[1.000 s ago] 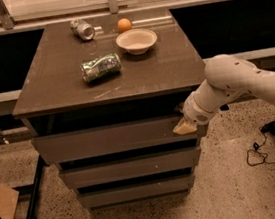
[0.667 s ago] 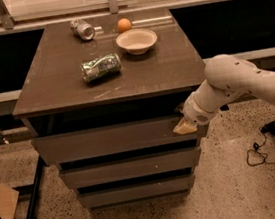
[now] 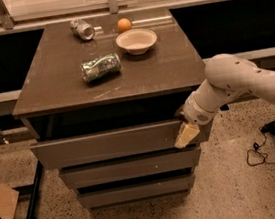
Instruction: Open top drawer
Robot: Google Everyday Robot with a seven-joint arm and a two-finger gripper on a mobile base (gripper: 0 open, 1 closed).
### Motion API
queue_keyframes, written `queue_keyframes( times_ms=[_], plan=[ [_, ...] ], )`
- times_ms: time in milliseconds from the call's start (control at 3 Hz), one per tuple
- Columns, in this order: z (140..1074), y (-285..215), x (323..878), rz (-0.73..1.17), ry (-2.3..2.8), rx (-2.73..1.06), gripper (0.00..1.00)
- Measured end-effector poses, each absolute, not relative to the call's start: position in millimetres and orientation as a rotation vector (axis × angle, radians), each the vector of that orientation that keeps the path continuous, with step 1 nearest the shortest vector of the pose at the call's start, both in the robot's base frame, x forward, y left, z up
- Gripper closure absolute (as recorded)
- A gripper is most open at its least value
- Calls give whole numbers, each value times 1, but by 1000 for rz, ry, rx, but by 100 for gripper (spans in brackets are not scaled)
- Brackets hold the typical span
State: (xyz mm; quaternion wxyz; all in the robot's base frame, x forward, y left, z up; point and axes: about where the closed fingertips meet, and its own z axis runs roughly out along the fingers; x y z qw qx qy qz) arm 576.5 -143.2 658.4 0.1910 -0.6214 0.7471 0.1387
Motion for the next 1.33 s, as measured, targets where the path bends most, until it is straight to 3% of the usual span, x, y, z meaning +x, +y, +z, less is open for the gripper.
queue_keyframes(
  times_ms=[333, 667, 1333],
  plan=[
    [658, -143, 576, 390, 2099, -1746, 0],
    [649, -148, 561, 368, 2187, -1895, 3],
    [651, -157, 516, 368, 2318, -1992, 49]
  ],
)
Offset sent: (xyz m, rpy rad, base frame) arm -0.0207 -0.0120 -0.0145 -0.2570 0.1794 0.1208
